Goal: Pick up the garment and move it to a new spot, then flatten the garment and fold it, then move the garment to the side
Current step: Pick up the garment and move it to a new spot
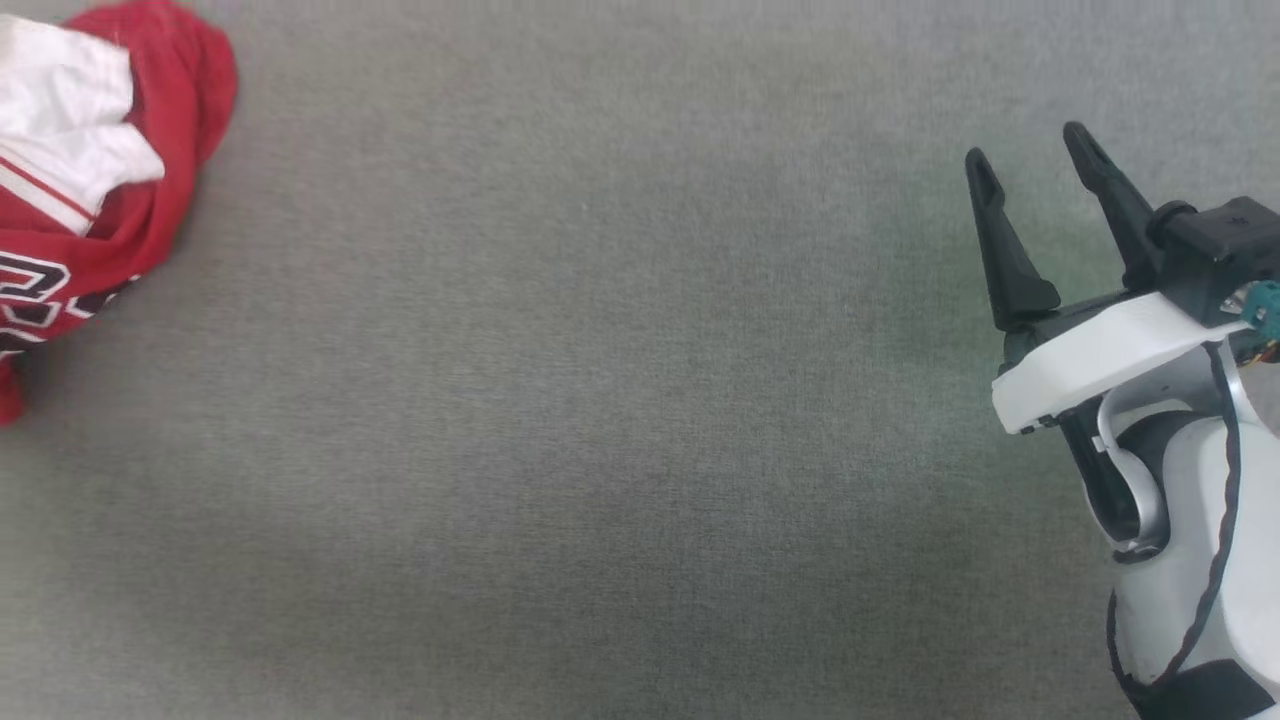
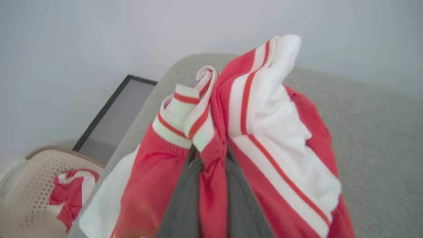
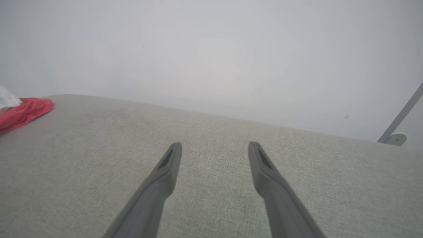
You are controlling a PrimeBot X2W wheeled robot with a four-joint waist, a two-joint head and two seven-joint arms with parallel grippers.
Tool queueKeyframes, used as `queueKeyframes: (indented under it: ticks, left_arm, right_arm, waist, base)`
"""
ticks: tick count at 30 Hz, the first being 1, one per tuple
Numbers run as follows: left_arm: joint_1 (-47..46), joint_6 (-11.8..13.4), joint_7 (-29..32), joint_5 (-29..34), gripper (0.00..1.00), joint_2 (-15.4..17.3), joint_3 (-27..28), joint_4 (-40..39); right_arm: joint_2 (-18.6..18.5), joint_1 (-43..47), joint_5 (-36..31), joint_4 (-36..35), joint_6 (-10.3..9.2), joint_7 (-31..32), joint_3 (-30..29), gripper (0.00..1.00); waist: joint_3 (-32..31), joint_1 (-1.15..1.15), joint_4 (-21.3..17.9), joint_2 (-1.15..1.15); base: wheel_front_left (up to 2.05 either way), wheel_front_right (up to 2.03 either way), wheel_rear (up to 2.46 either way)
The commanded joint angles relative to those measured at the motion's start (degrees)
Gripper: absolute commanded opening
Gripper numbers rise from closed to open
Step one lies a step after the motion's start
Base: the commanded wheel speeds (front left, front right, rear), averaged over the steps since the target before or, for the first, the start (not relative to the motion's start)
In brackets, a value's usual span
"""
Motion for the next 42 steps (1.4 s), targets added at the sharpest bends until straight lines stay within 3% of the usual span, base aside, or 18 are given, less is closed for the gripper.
queueKeyframes:
  ticks: [1,11,20,26,32,39,42]
  left_arm:
    - [0.66,0.0,-0.64,-0.48,0.0,0.93,-0.88,-1.36]
    - [-0.27,0.0,-0.01,-1.82,0.0,8.11,-6.65,-14.84]
    - [0.36,0.78,5.26,-2.6,0.0,11.91,-7.87,-28.22]
    - [4.5,4.55,10.62,-4.62,0.0,14.06,-7.42,-41.94]
    - [9.8,10.38,15.71,-4.9,0.0,15.91,-7.64,-56.84]
    - [13.67,15.19,20.62,-4.46,0.0,15.55,-10.14,-69.91]
    - [14.31,16.72,22.9,-3.85,0.0,13.82,-12.51,-73.81]
  right_arm:
    - [-0.02,0.77,0.51,0.42,0.01,-0.64,-0.05,1.0]
    - [0.3,2.56,2.33,3.78,0.01,-2.59,0.34,1.0]
    - [0.65,3.51,3.38,5.2,0.02,-4.09,-0.12,1.0]
    - [0.87,3.87,3.9,5.62,0.01,-5.19,-0.85,1.0]
    - [1.32,4.04,4.06,5.57,0.02,-6.1,-1.59,1.0]
    - [2.14,4.12,4.29,5.77,0.01,-7.36,-2.65,1.0]
    - [2.75,4.18,4.52,6.2,0.01,-8.43,-3.07,1.0]
  waist:
    - [-2.69,0.0,0.78,0.0]
    - [-10.14,0.0,1.77,0.0]
    - [-13.5,0.0,0.86,0.0]
    - [-15.07,0.0,-1.96,0.0]
    - [-15.09,0.0,-6.74,0.0]
    - [-13.79,0.0,-13.36,0.0]
    - [-12.7,0.0,-16.93,0.0]
  base:
    - [0.0,0.0,0.0]
    - [0.0,0.0,0.0]
    - [0.0,0.0,0.0]
    - [0.0,0.0,0.0]
    - [0.0,0.0,0.0]
    - [0.0,0.0,0.0]
    - [0.0,0.0,0.0]
